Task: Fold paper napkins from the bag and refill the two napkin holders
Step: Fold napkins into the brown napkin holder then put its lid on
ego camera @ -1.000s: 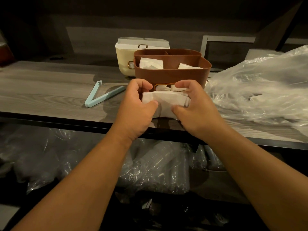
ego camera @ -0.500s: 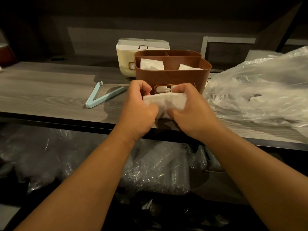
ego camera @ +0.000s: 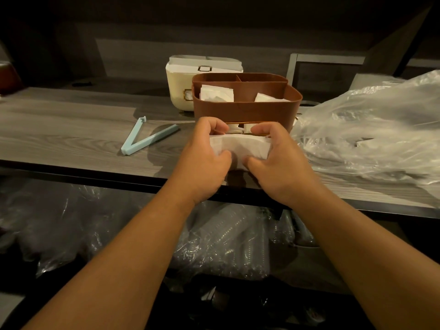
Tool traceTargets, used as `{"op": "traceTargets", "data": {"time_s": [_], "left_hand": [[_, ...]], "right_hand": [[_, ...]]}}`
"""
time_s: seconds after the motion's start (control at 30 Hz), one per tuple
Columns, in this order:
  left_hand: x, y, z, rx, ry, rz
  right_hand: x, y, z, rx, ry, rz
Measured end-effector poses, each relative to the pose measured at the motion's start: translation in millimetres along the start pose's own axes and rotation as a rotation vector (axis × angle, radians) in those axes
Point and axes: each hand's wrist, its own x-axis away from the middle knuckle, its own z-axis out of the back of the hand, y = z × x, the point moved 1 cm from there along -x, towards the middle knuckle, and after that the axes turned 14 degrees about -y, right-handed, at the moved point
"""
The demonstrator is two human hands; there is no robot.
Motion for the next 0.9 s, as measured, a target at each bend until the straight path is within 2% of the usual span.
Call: {"op": "traceTargets", "data": {"time_s": [0.23,0.37,0.53,0.63,0.7,0.8,0.9], "left_hand": [[1.4,-0.1,-1.3,-0.027,0.026,0.005],[4.4,9.8,5.6,0.042,0.062,0.028],[-18.1,81.1,38.7,-0.057,0.063,-0.059],[-52.3,114.0,49.3,-0.106,0.072,-0.026],[-75.7,120.6,46.3,-0.159,-0.013,0.091],[-107.5,115.0,32.6,-0.276,-0.214,0.266],[-129.6,106.3,20.9,-0.316,-0.309,0.382]], "right_hand": [[0.6,-1.3,-1.1,-0.079,0.019,-0.004],[5.7,-7.5,9.6,-0.153,-0.003,-0.013],[-13.7,-59.3,71.6,-0.185,0.073,0.180],[-48.3,-85.4,107.3,-0.005,0.109,0.211],[-73.7,-88.4,122.9,0.201,0.078,0.175],[-104.6,-79.1,132.7,0.465,-0.044,0.129],[-124.9,-63.7,131.1,0.658,-0.204,0.090]]}}
